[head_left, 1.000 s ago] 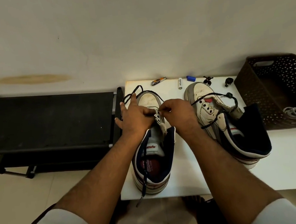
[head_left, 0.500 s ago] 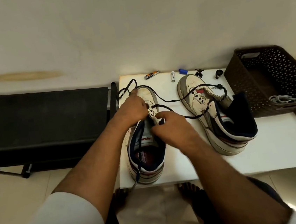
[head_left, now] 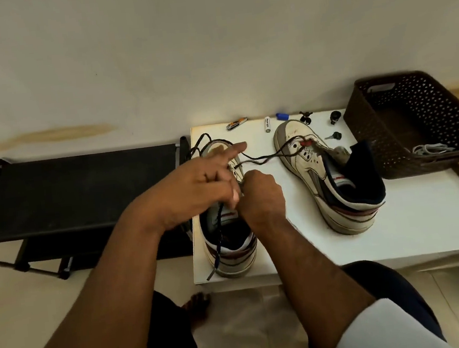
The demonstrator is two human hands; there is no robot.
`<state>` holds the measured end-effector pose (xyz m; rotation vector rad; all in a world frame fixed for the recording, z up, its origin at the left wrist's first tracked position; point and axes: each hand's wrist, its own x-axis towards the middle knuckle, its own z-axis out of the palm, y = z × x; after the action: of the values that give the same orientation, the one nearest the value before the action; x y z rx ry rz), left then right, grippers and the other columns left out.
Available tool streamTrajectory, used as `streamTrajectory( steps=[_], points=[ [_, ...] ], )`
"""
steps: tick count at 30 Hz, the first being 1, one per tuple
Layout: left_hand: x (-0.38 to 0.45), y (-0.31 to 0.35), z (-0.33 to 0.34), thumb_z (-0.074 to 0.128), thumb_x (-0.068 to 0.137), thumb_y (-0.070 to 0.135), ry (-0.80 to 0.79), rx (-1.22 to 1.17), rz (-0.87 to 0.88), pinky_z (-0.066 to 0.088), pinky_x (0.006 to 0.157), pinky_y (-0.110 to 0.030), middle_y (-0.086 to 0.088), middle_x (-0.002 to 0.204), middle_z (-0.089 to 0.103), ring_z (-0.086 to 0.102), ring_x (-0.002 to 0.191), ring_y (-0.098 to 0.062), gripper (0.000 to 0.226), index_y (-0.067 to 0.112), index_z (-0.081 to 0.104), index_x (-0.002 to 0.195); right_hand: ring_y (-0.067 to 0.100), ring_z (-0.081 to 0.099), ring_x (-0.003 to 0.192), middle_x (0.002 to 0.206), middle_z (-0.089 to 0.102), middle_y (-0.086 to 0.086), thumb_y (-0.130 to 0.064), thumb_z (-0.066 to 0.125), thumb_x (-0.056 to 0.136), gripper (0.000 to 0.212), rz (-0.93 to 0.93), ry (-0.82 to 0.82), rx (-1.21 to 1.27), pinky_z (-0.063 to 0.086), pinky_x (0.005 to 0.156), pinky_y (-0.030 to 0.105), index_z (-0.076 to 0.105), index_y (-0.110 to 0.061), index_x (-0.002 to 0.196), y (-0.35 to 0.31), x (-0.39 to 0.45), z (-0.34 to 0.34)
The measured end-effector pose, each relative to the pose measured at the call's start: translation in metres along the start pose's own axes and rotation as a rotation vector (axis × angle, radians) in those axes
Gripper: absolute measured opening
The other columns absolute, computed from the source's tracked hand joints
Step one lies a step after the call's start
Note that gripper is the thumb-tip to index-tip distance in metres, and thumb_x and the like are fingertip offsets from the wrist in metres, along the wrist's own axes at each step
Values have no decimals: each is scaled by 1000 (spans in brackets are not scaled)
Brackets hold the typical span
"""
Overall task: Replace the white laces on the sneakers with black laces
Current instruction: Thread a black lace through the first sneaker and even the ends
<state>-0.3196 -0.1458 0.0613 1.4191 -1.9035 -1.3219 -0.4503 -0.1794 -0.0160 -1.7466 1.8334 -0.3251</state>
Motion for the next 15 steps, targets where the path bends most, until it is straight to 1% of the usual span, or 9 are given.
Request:
streamTrajectory(
  steps=[1,3,5,8,10,11,12,13,15],
  points=[
    [-16,7,4,64,72,22,-34,-94,56,20,114,-32,27,152,30,13,142,9,14,20,69,59,33,62,98,104,65,11,-23,54,89,17,2,0,2,39,68,29,60,-10,100,1,0,0],
    [-47,10,14,63,67,26,-66,-221,138,21,113,-40,24,152,33,16,144,4,12,23,69,57,32,62,99,107,66,11,-22,51,90,21,30,10,46,39,71,28,61,-9,103,2,-1,-3],
    [-69,-2,24,63,64,29,-20,-260,107,16,117,-47,24,151,33,14,145,1,12,24,70,56,32,62,98,106,67,12,-21,52,90,21,28,21,83,39,70,26,63,-7,102,2,-1,-5],
    [-77,-20,33,62,56,43,85,-90,-86,-5,119,-54,43,145,23,-6,143,8,15,31,70,54,32,61,97,106,67,15,-18,51,90,20,-14,1,82,36,69,24,63,-6,101,2,-4,-10],
    [-75,-26,38,58,54,49,112,69,-139,-19,115,-51,50,142,10,-18,140,6,24,29,71,58,31,60,100,112,64,12,-22,57,87,28,-69,-23,118,40,73,26,61,-12,113,5,-7,-15],
    [-73,-27,40,58,55,48,116,120,-148,-22,113,-49,49,142,6,-22,139,3,26,26,71,61,29,57,106,119,60,10,-23,61,86,38,-136,-18,107,43,80,29,57,-17,122,8,-10,-18],
    [-72,-26,43,59,58,45,127,150,-156,-23,113,-47,46,143,3,-24,140,1,24,25,70,63,28,53,114,128,55,8,-20,63,84,47,-248,-15,65,43,90,32,53,-21,130,11,-15,-22],
    [-72,-25,45,59,61,41,145,164,-161,-23,112,-47,42,145,2,-25,141,-2,21,23,70,64,25,47,122,135,51,5,-13,63,84,51,-387,-19,23,40,99,33,53,-23,133,14,-21,-27],
    [-73,-24,48,59,65,37,193,169,-175,-20,113,-49,34,151,5,-23,144,-7,19,22,71,65,17,44,128,137,53,2,3,59,83,48,-646,-104,52,35,107,28,63,-19,125,20,-35,-34]
  ],
)
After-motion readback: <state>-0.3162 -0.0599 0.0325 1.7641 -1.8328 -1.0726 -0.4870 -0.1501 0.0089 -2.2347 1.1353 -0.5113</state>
